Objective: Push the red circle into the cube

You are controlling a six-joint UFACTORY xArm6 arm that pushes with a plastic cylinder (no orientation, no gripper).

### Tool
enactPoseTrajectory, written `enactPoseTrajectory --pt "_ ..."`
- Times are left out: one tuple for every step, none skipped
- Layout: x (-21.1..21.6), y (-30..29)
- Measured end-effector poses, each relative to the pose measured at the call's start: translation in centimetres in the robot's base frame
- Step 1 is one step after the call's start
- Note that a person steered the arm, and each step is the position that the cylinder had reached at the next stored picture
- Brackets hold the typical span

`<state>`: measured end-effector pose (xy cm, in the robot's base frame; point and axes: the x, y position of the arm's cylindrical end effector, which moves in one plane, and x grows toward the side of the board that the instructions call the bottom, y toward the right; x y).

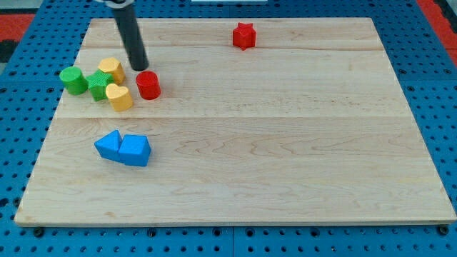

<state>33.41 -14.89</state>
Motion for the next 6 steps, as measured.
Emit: enactPoseTrajectory --pt "5.4 0.3" --pt "7.4 0.1" --pt "5.5 0.0" --pt "7.5 3.5" --pt "12.1 -0.3" --pt "16.3 -1.3"
